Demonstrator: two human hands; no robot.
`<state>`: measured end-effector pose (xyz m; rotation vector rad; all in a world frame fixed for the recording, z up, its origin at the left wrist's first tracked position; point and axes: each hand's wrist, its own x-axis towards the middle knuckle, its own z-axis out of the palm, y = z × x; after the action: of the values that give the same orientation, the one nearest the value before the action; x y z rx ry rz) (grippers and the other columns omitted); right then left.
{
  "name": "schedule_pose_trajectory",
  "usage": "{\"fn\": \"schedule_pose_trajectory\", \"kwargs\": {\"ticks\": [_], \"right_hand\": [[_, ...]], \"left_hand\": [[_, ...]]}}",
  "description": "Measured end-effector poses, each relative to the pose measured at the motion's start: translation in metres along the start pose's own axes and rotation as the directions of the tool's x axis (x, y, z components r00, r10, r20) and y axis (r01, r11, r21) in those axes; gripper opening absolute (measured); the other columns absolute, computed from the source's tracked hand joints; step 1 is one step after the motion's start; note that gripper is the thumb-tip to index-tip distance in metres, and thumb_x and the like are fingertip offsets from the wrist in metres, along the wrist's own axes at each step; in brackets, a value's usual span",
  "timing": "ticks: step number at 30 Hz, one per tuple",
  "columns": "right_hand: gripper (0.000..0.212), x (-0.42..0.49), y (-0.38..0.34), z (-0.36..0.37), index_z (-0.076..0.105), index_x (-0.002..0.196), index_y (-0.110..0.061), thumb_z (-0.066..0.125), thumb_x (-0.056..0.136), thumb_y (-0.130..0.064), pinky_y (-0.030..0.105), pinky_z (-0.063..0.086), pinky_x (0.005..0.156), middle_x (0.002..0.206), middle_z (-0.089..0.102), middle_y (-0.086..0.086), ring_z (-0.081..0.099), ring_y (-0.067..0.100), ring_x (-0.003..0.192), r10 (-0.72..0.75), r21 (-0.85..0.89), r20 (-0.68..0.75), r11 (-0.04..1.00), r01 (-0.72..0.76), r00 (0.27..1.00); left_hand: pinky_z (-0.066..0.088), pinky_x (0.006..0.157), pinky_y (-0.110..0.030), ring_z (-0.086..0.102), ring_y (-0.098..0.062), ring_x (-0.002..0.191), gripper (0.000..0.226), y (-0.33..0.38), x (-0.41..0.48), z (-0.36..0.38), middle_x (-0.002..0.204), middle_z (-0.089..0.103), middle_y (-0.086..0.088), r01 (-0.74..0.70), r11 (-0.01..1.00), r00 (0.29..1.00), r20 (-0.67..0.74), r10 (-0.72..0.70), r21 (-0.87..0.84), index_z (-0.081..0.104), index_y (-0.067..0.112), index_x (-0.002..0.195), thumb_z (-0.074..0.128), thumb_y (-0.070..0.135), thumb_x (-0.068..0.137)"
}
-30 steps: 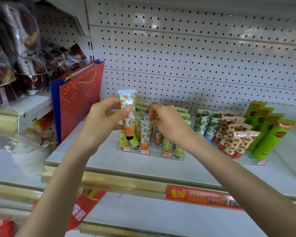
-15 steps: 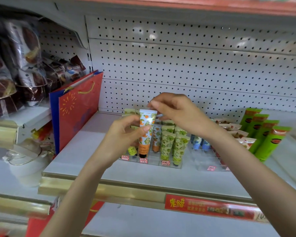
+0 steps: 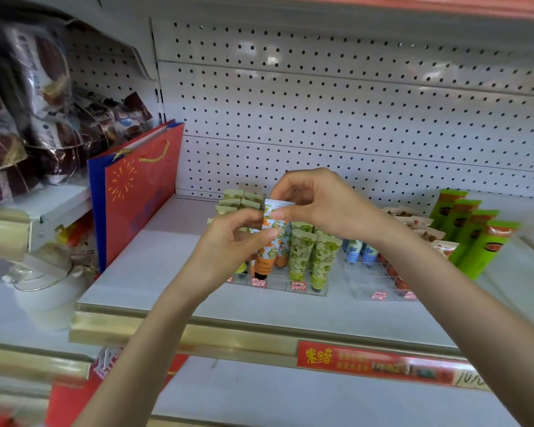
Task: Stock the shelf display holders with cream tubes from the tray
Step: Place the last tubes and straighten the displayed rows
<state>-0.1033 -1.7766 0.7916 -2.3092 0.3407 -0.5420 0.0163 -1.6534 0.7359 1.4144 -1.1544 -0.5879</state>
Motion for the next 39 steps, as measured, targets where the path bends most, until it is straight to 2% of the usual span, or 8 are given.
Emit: {"fn": "schedule_pose_trajectory", "kwargs": {"ticks": [2, 4, 7, 9, 18, 23, 33, 39], "right_hand": [[0.013, 0.001, 0.005, 0.0, 0.065, 0.08, -0.023, 0.074, 0.078, -0.014, 0.05, 0.052, 0.081, 0.087, 0.068, 0.006, 0.062, 0.039, 0.085, 0.016, -0.021, -0.029, 1.0, -0.017, 0.999], [0.013, 0.001, 0.012, 0.001, 0.065, 0.079, -0.024, 0.075, 0.078, -0.015, 0.045, 0.053, 0.081, 0.087, 0.068, 0.003, 0.063, 0.034, 0.085, 0.035, -0.07, -0.054, 0.997, -0.039, 0.998], [0.013, 0.003, 0.025, 0.004, 0.065, 0.079, -0.023, 0.075, 0.078, -0.015, 0.036, 0.052, 0.08, 0.088, 0.069, 0.003, 0.063, 0.025, 0.084, 0.071, -0.154, -0.087, 0.985, -0.084, 0.994], [0.012, 0.003, 0.031, 0.007, 0.065, 0.081, -0.02, 0.075, 0.078, -0.014, 0.033, 0.051, 0.079, 0.088, 0.069, 0.002, 0.062, 0.019, 0.081, 0.091, -0.176, -0.093, 0.979, -0.106, 0.991], [0.012, 0.004, 0.039, 0.025, 0.063, 0.083, -0.022, 0.074, 0.08, -0.02, 0.015, 0.043, 0.064, 0.073, 0.057, -0.017, 0.053, -0.003, 0.068, 0.145, -0.328, -0.055, 0.932, -0.155, 0.988], [0.012, 0.003, 0.046, 0.032, 0.065, 0.086, -0.019, 0.074, 0.079, -0.021, 0.027, 0.048, 0.072, 0.08, 0.062, -0.007, 0.058, 0.01, 0.077, 0.155, -0.365, -0.065, 0.916, -0.168, 0.986], [0.015, 0.0, 0.048, 0.033, 0.066, 0.091, -0.02, 0.074, 0.079, -0.022, 0.037, 0.051, 0.083, 0.089, 0.064, -0.007, 0.06, 0.01, 0.087, 0.172, -0.387, -0.079, 0.903, -0.189, 0.982], [0.015, -0.003, 0.043, 0.029, 0.066, 0.091, -0.019, 0.075, 0.078, -0.023, 0.035, 0.051, 0.083, 0.086, 0.064, -0.009, 0.061, 0.008, 0.085, 0.188, -0.358, -0.103, 0.909, -0.212, 0.977]], "left_hand": [[0.053, 0.071, -0.035, 0.063, -0.002, 0.075, 0.012, -0.004, -0.004, -0.006, 0.087, 0.067, 0.015, -0.01, 0.996, 1.0, -0.027, 0.012, 0.09, 0.066, 0.027, 0.095, 0.065, 0.029, 0.084], [0.054, 0.073, -0.039, 0.061, -0.002, 0.087, 0.024, -0.01, -0.01, -0.014, 0.097, 0.065, 0.016, -0.014, 0.951, 0.999, -0.034, 0.026, 0.309, 0.065, 0.03, 0.102, 0.061, 0.046, 0.084], [0.045, 0.089, -0.035, 0.052, -0.01, 0.113, 0.044, -0.012, -0.023, -0.021, 0.121, 0.057, 0.017, -0.013, 0.695, 1.0, 0.023, -0.005, 0.719, 0.054, 0.037, 0.122, 0.046, 0.06, 0.085], [0.038, 0.09, -0.031, 0.044, -0.009, 0.123, 0.048, -0.013, -0.03, -0.022, 0.134, 0.047, 0.019, -0.042, 0.534, 0.995, 0.084, -0.054, 0.845, 0.044, 0.039, 0.132, 0.038, 0.059, 0.088], [0.038, 0.09, -0.027, 0.041, -0.01, 0.123, 0.053, -0.03, -0.046, -0.023, 0.139, 0.041, 0.015, -0.079, 0.384, 0.972, 0.157, -0.176, 0.92, 0.034, 0.034, 0.139, 0.03, 0.059, 0.092], [0.037, 0.095, -0.029, 0.041, -0.012, 0.124, 0.054, -0.038, -0.048, -0.024, 0.141, 0.04, 0.013, -0.074, 0.384, 0.961, 0.169, -0.221, 0.92, 0.033, 0.032, 0.14, 0.03, 0.058, 0.092], [0.034, 0.099, -0.029, 0.037, -0.01, 0.129, 0.054, -0.033, -0.049, -0.024, 0.145, 0.036, 0.014, -0.079, 0.422, 0.943, 0.205, -0.262, 0.903, 0.03, 0.033, 0.141, 0.03, 0.057, 0.093], [0.032, 0.101, -0.029, 0.034, -0.008, 0.131, 0.054, -0.024, -0.049, -0.029, 0.146, 0.035, 0.015, -0.087, 0.433, 0.947, 0.209, -0.243, 0.897, 0.029, 0.035, 0.142, 0.029, 0.058, 0.092]]}}
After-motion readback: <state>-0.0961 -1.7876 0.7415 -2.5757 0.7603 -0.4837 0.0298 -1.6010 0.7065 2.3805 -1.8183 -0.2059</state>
